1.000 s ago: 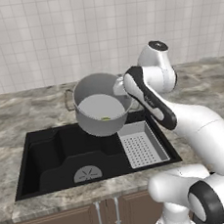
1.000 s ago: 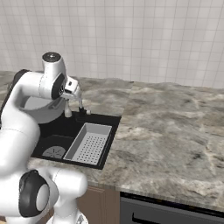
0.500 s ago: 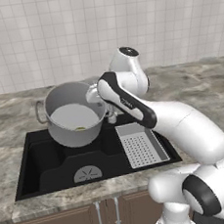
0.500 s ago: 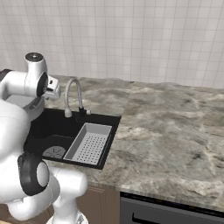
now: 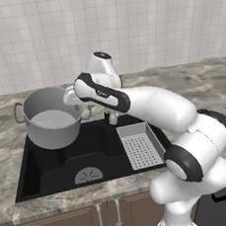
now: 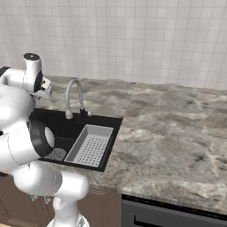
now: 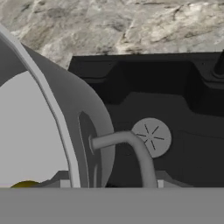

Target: Dump the lemon from the pot into the sink. Then turn on the water and wash the lemon. Then turn off the water and put the lemon back in the pot.

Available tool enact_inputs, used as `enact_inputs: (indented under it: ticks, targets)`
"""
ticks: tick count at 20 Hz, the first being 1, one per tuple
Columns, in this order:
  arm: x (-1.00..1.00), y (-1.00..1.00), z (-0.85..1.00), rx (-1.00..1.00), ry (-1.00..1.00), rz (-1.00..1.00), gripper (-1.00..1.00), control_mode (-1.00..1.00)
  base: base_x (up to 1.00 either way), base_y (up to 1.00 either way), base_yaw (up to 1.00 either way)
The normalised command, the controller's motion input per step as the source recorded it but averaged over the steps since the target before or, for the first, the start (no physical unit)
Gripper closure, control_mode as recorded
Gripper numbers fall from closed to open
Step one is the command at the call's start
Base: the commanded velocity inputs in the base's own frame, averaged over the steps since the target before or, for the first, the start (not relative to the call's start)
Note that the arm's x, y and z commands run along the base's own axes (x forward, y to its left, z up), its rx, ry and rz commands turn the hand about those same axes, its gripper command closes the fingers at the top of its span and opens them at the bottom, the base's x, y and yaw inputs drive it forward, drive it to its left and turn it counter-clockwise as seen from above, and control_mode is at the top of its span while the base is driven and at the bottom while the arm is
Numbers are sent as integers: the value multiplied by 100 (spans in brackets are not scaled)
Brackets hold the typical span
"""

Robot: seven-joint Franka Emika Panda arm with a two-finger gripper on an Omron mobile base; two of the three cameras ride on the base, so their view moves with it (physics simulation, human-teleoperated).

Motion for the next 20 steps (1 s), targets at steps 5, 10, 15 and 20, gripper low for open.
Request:
enact_inputs:
  ticks: [5, 10, 15, 20]
  targets:
    - [62, 45, -22, 13, 19, -3, 100, -100, 0, 0, 0]
    - [57, 30, -42, 21, 25, -6, 100, -100, 0, 0, 0]
    - [36, 52, -45, 17, 20, -7, 100, -100, 0, 0, 0]
    - [36, 40, -25, 18, 17, -9, 100, -100, 0, 0, 0]
